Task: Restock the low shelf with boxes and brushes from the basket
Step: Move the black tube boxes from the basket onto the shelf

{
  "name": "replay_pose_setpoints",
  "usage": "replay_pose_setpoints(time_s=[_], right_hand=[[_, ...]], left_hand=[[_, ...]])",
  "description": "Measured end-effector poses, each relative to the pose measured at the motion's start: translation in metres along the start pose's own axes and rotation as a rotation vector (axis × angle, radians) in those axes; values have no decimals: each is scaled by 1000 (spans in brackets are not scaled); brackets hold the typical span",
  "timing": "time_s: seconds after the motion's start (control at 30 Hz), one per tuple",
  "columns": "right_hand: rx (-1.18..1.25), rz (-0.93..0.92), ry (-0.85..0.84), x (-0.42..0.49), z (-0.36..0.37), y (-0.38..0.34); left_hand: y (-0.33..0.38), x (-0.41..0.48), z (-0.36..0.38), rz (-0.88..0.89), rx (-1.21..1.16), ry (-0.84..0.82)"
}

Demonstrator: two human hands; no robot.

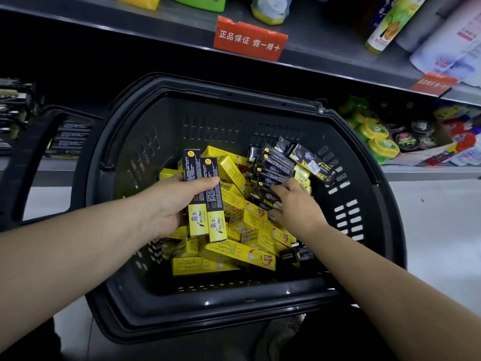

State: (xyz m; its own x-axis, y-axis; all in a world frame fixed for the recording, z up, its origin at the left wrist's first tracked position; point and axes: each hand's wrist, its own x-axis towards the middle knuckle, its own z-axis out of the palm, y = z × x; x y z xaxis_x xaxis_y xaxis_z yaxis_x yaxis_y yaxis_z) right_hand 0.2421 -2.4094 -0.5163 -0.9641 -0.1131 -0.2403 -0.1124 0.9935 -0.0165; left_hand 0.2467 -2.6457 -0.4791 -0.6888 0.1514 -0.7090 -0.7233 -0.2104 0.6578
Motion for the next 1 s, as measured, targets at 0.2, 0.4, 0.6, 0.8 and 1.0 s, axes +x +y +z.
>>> replay_pose_setpoints(time_s=[0.2, 0.4, 0.6, 0.8, 1.0], right_hand=[[41, -24, -24, -3, -6, -8], [609, -45, 135, -10, -51, -43], [1054, 22, -178, -21, -65, -69], [1253, -58, -476, -21, -67, -47], [114, -170, -733, -15, -67, 21]], left_hand=[[0, -2, 0, -20, 43, 10], [2, -4, 3, -2, 30, -91], [-1, -7, 14, 20, -21, -130], [-5, -8, 9, 71, 153, -89], [-4, -5, 9, 96, 230, -39]])
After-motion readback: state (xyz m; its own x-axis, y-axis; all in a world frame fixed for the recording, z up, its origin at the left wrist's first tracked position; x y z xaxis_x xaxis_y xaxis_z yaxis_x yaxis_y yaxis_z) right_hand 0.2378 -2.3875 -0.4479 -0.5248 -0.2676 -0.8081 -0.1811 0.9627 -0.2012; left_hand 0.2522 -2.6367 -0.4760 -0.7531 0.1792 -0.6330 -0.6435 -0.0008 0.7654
